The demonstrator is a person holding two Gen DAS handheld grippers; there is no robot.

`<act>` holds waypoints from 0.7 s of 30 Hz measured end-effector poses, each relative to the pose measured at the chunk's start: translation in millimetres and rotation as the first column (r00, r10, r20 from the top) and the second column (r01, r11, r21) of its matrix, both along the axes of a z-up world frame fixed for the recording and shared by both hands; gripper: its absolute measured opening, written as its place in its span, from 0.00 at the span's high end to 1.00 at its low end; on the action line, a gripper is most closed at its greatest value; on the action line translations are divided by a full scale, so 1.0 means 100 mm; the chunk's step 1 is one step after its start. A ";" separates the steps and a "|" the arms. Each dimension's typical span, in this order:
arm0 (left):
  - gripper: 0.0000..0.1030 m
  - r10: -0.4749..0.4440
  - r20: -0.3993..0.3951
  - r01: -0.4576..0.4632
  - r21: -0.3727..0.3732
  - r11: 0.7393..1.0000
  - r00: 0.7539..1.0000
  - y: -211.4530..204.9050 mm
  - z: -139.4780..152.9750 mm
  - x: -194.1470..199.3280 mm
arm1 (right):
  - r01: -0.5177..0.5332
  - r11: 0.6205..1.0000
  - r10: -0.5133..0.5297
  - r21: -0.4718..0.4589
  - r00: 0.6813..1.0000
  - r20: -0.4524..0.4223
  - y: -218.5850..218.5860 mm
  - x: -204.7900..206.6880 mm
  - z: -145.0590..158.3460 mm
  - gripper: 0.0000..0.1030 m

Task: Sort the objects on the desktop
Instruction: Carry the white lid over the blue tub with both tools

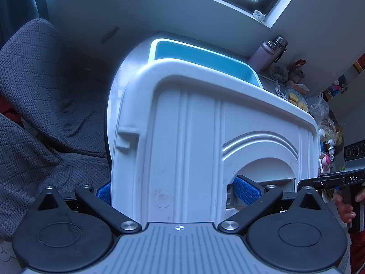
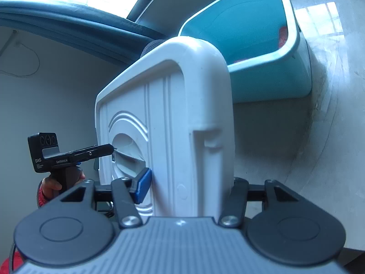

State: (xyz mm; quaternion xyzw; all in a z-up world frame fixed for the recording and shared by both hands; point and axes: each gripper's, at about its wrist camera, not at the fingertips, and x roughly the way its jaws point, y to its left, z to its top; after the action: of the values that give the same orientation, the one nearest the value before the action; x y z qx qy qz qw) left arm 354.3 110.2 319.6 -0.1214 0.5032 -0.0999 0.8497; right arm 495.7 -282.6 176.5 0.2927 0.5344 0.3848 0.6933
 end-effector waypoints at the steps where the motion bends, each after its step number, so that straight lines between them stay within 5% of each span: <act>1: 0.01 0.001 0.000 -0.001 -0.001 1.000 1.000 0.01 0.00 0.03 | -0.001 1.000 0.001 0.000 1.000 0.000 -0.01 -0.02 0.01 0.47; 21: 0.01 0.026 -0.004 -0.026 -0.009 1.000 1.000 -0.09 0.07 0.79 | -0.029 1.000 0.029 -0.013 1.000 0.004 -0.10 0.00 0.03 0.47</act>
State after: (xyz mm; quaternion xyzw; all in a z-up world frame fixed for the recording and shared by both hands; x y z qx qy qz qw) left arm 433.0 101.5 327.1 -0.1318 0.5027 -0.0909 0.8495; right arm 495.3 -292.9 179.2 0.2797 0.5396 0.3918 0.6907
